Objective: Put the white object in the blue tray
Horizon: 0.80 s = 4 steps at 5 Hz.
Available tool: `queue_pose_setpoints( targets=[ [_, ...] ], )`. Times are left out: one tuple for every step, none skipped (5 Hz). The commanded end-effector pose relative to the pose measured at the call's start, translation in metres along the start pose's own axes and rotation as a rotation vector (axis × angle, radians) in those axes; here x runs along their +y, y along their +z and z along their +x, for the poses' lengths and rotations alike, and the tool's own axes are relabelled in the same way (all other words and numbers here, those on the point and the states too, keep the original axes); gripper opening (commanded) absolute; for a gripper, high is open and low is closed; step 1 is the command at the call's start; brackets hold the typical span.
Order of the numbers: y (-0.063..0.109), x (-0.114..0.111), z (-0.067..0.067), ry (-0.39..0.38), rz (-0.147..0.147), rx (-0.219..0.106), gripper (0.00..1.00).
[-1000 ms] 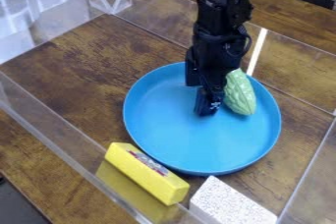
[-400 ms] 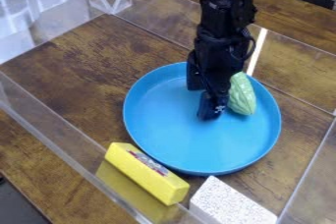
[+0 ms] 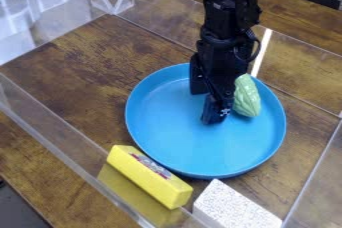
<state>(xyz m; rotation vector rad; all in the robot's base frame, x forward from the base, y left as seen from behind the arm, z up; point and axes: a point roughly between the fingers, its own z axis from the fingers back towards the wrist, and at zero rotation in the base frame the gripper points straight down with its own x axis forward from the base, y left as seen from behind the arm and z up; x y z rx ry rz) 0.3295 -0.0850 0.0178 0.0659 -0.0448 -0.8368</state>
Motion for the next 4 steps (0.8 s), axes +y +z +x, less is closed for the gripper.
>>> queue_pose_setpoints(
  targets=[
    [-0.0023, -0.0188, 0.0014, -0.040, -0.021, 0.023, 1.00],
    [-0.0017, -0.0180, 0.0006, -0.032, -0.025, 0.027, 1.00],
    [-0.0011, -0.0176, -0.0009, -0.020, -0.028, 0.031, 1.00],
    [-0.0004, -0.0168, -0.0021, -0.010, -0.031, 0.036, 1.00]
  ],
)
